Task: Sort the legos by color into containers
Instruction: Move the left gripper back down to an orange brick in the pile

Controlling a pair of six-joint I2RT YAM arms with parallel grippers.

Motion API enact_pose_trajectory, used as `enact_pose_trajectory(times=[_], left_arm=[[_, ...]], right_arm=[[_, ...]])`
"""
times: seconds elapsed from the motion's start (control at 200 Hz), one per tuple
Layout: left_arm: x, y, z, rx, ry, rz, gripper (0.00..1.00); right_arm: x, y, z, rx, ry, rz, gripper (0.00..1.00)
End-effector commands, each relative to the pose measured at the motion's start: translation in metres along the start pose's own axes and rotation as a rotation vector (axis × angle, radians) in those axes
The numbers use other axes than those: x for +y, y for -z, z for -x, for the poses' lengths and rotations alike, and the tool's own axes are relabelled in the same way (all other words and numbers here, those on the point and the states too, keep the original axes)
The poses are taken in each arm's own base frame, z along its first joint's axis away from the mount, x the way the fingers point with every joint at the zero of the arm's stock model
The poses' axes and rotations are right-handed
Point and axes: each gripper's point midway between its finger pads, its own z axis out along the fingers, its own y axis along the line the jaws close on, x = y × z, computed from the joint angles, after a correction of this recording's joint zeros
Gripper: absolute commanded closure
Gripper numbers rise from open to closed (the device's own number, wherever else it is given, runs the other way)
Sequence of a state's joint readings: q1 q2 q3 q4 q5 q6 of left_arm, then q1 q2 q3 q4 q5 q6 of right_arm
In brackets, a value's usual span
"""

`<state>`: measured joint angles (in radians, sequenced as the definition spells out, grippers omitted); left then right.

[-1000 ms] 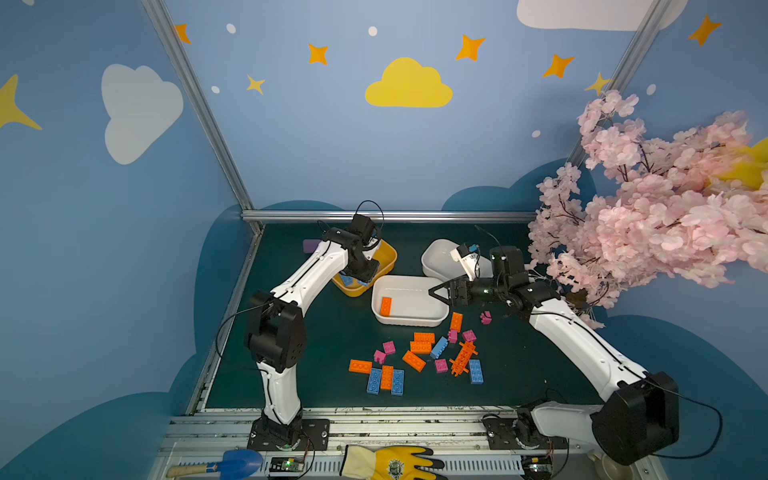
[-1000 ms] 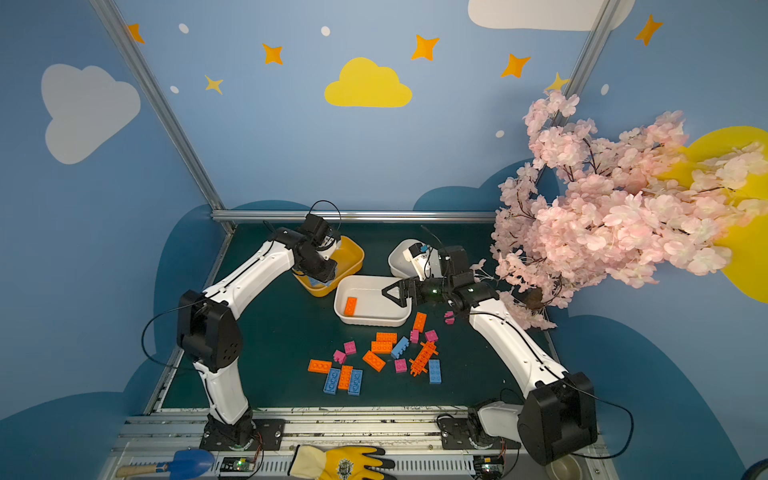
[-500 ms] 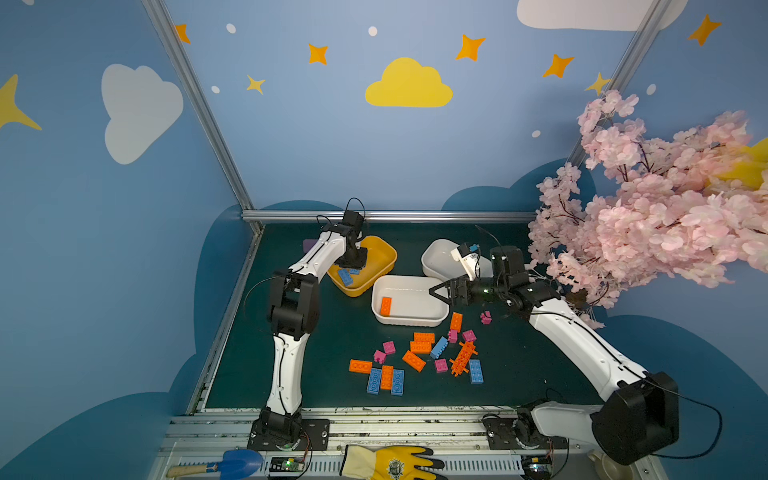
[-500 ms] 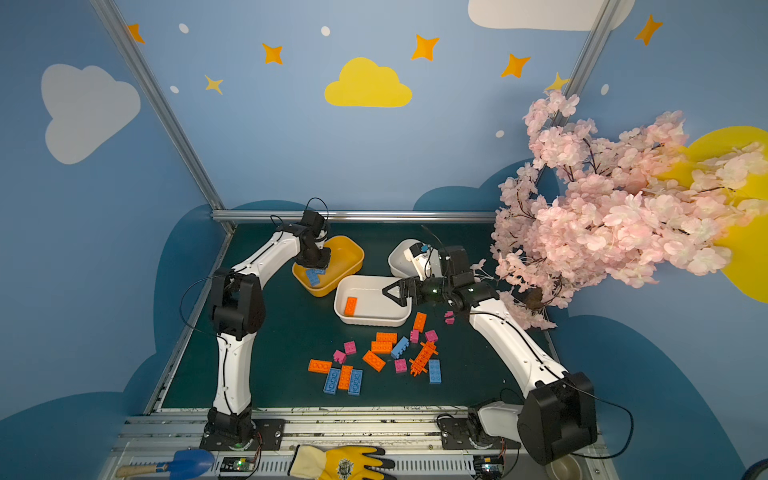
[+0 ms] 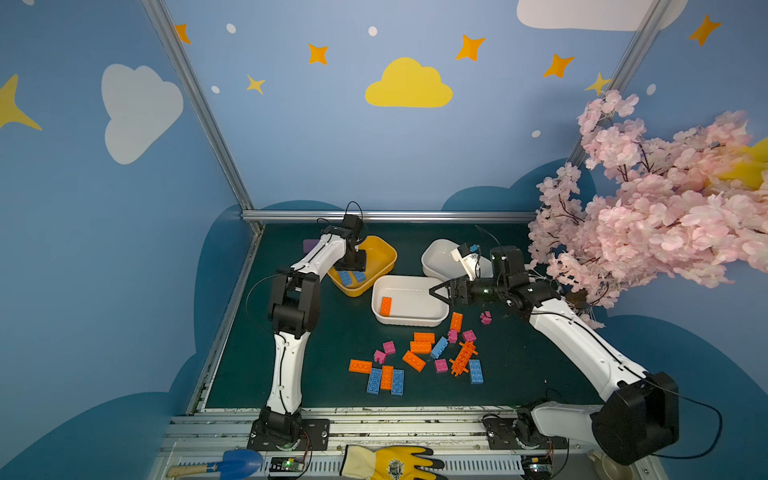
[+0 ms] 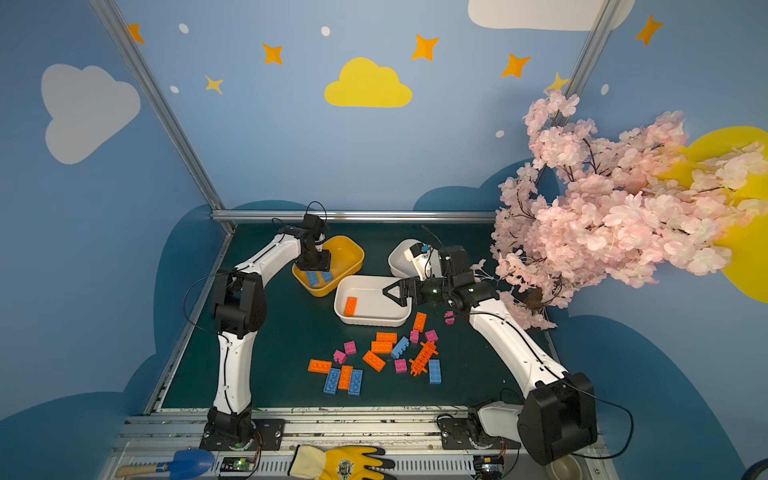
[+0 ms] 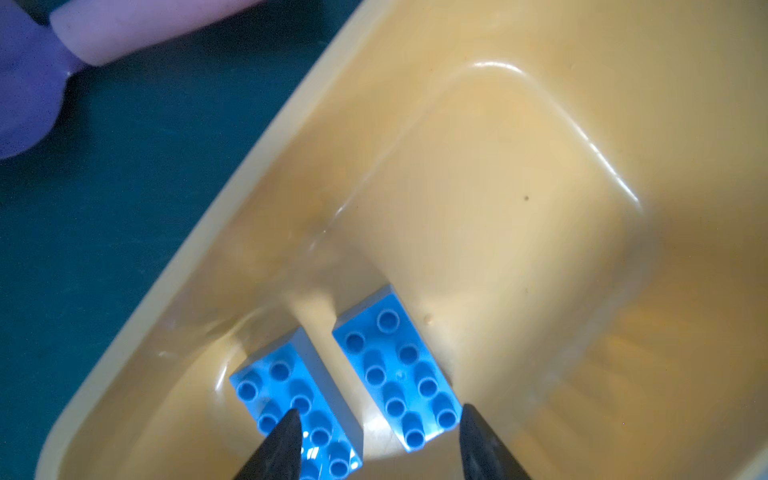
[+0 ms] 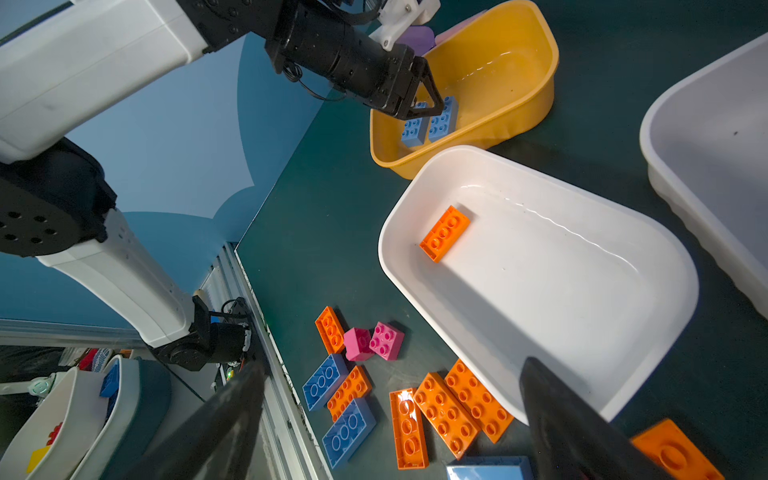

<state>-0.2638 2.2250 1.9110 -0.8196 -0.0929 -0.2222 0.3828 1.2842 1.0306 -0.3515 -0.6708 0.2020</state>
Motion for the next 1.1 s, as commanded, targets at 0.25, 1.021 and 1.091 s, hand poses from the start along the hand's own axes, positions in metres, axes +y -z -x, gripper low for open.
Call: enact_pose_trajectory(times=[0.25,1.021,1.091], left_arm=[[-0.039,0.111,-0.076,-0.042,-0.058,-0.145,0.24],[-0.035,0.117,-0.289,0.130,0.934,0.025,0.19],[-0.039,0.110,-0.294,0.151,0.956,0.068,0.20]], right_arm=[[0.010,0.008,-0.004,0.001,0.021,0.024,0.06],[0.030,0.001,-0.023,0.074,0.063,0.081,0.05],[0.030,0.001,-0.025,0.079,0.063,0.083,0.06]])
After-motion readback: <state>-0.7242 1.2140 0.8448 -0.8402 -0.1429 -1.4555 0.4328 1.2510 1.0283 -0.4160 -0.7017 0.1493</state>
